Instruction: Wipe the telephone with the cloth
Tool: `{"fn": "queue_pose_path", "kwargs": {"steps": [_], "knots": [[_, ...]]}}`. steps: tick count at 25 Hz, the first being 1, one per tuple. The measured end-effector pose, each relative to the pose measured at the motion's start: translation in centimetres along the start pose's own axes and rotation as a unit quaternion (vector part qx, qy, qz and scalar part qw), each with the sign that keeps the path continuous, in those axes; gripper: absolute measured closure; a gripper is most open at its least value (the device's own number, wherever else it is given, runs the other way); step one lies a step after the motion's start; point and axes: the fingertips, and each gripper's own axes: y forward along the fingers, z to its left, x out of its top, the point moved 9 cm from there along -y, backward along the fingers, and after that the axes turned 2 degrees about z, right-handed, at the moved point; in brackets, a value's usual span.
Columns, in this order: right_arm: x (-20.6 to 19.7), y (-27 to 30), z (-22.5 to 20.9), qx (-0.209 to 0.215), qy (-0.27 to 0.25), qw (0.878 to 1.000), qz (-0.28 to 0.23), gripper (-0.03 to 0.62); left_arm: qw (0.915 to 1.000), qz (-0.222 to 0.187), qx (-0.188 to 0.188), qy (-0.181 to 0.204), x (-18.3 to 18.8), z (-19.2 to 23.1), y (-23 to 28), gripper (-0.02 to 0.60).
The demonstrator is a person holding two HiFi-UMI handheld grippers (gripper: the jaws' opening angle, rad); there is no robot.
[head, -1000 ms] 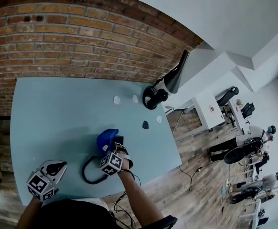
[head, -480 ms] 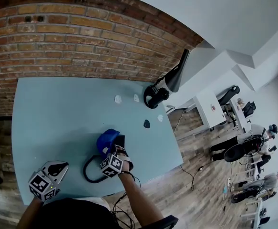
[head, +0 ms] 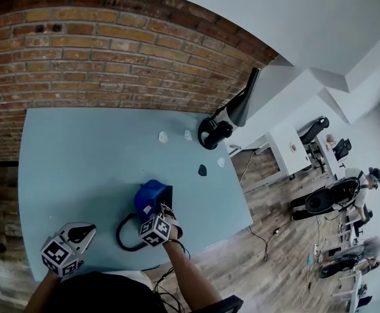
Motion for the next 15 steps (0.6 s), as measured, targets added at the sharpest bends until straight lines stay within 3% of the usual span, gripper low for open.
{"fn": "queue_pose_path", "kwargs": {"steps": [15], "knots": [[-1.9, -0.7, 2.0, 0.021, 0.041, 0.999, -0.002, 0.502, 1.0000, 0.002, 0.000, -0.004, -0.3, -0.4, 0.1, 0.555]]}}
